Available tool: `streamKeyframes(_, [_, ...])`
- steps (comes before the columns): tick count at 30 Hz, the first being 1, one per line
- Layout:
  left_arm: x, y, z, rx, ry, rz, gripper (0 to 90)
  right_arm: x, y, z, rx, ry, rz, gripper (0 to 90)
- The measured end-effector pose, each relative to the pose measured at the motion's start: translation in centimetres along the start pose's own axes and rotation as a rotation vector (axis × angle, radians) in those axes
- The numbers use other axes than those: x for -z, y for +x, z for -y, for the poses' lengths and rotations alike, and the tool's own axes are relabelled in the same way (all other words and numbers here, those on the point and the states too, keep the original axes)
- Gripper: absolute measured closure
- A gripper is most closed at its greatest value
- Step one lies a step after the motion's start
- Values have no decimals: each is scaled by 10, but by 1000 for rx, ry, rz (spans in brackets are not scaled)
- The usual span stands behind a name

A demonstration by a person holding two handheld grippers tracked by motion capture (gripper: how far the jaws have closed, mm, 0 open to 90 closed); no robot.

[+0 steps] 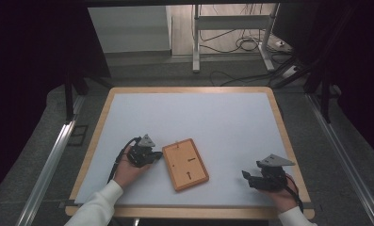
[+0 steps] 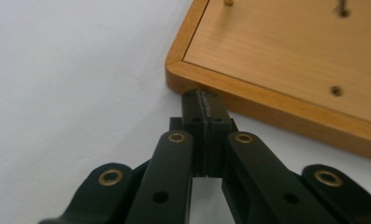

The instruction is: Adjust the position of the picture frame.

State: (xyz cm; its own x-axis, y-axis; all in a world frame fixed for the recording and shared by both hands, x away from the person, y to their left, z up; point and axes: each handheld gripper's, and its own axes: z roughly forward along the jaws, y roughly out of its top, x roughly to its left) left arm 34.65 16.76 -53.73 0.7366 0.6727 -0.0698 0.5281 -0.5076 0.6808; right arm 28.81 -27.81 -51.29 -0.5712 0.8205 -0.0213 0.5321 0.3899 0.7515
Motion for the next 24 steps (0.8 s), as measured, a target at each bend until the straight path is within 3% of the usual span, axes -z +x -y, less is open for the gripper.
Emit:
streamKeyframes(20, [-15, 6, -19, 5, -15, -4, 898, -2, -1, 0, -9, 8, 1, 290])
streamKeyframes(24, [-20, 9, -25, 26, -25, 12, 897, -1, -1, -1, -10, 4, -1, 290])
